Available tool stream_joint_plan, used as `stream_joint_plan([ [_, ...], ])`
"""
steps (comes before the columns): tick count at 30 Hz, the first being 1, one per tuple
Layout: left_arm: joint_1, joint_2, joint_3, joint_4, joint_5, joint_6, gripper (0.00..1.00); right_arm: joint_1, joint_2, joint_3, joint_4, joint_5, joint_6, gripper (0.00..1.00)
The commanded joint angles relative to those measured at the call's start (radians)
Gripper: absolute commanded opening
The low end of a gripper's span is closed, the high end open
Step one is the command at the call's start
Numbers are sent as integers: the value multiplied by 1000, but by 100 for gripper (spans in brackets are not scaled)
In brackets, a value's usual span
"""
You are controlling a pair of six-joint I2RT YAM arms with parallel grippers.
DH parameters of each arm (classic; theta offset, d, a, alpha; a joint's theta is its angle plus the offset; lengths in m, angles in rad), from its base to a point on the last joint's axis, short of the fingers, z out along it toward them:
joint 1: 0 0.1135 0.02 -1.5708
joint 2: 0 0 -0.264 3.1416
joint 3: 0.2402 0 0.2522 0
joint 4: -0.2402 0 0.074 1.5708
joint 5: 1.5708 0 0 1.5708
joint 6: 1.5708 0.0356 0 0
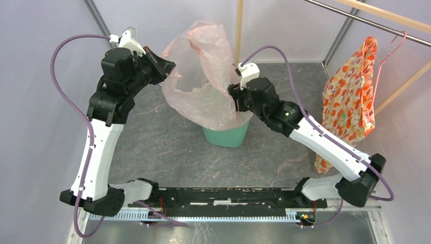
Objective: Put the trash bags into the trash bin
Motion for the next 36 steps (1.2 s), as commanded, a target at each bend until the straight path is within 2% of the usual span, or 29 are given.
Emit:
stream_joint_plan([
  [1,4,-8,-8,58,37,42,2,2,34,-69,102,-1,-3,67],
  [7,4,-8,-26,76,51,31,2,3,108,-77,202,-7,-72,66],
  [13,4,-2,-30,82,61,29,2,3,165,-38,147,34,-105,62],
  [18,4,-4,-56,90,64,29,2,3,114,-36,124,47,-124,61],
  [21,4,-6,-67,96,65,29,2,3,67,-2,104,39,-134,67],
  [27,4,1,-70,96,63,29,2,2,21,64,20,51,-144,70],
  [36,4,10,-66,97,56,30,2,2,-47,92,-65,38,-166,71],
])
